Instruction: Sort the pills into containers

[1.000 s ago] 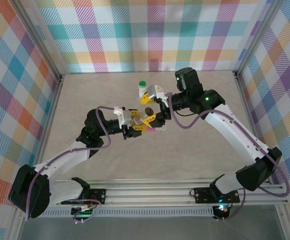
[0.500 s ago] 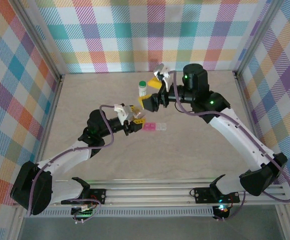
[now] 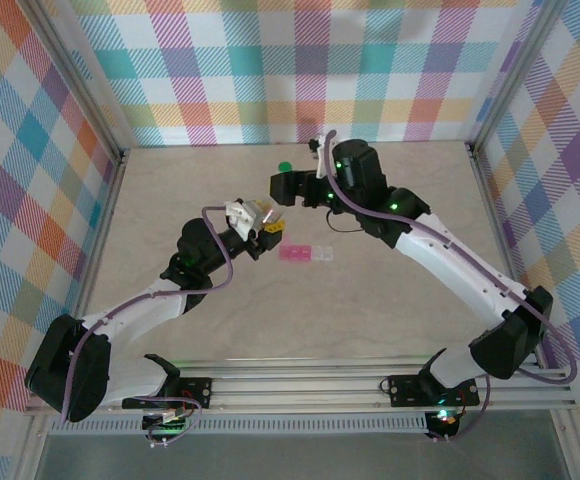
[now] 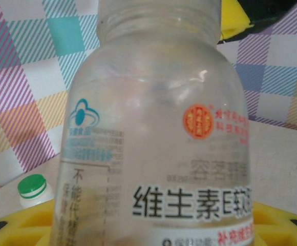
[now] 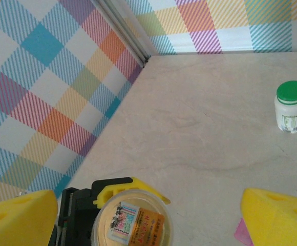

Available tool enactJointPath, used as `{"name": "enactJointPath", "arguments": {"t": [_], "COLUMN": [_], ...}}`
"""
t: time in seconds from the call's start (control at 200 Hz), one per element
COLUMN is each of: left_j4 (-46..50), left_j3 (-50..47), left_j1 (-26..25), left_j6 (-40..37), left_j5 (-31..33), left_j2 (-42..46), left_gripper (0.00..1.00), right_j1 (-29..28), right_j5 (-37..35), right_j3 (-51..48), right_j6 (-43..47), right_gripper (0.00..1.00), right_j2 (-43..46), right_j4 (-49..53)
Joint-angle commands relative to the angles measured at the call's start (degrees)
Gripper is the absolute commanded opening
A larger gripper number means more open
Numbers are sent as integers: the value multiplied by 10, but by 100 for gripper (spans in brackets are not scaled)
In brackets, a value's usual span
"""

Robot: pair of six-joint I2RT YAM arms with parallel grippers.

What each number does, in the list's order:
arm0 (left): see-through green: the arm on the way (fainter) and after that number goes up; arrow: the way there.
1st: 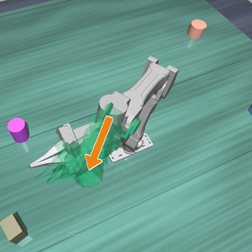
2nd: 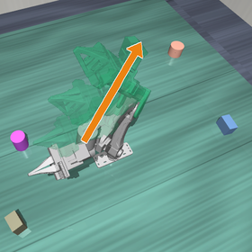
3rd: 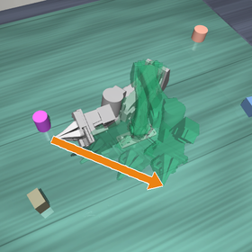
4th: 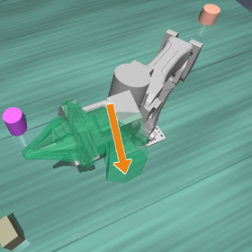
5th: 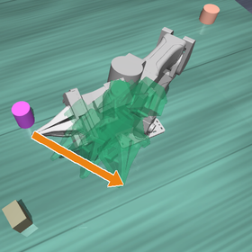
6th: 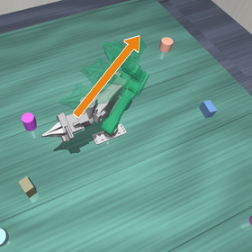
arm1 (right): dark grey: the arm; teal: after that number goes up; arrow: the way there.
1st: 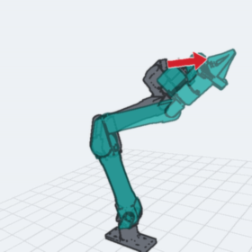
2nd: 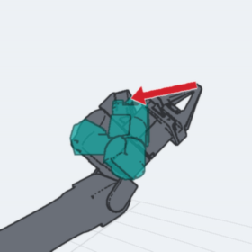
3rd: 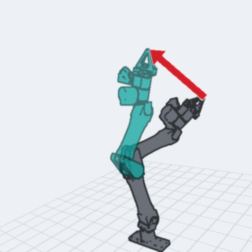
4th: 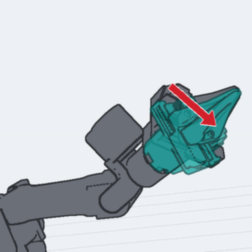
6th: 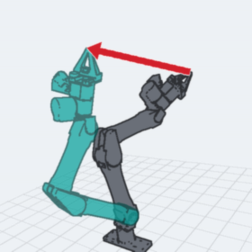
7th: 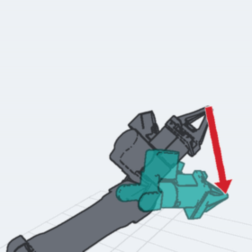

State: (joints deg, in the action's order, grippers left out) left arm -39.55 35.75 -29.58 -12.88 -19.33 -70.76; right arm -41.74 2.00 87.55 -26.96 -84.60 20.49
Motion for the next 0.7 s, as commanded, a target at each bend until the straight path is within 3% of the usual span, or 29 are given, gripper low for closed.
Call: {"name": "enactJointPath", "arguments": {"t": [0.0, 0.49, 0.695], "left_j4": [-37, -37, -40], "left_j3": [-7, -9, -9], "left_j1": [1, 1, 1], "left_j6": [8, 10, 13], "left_j5": [15, 11, 8], "left_j2": [0, 1, -1], "left_gripper": [0, 0, 0], "right_j1": [-8, -26, -26], "right_j5": [-42, -44, -42], "right_j3": [6, 20, 17], "right_j6": [-19, -9, -10], "right_gripper": [93, 73, 58], "right_j2": [-21, -54, -56], "right_j4": [-14, -19, -24]}}
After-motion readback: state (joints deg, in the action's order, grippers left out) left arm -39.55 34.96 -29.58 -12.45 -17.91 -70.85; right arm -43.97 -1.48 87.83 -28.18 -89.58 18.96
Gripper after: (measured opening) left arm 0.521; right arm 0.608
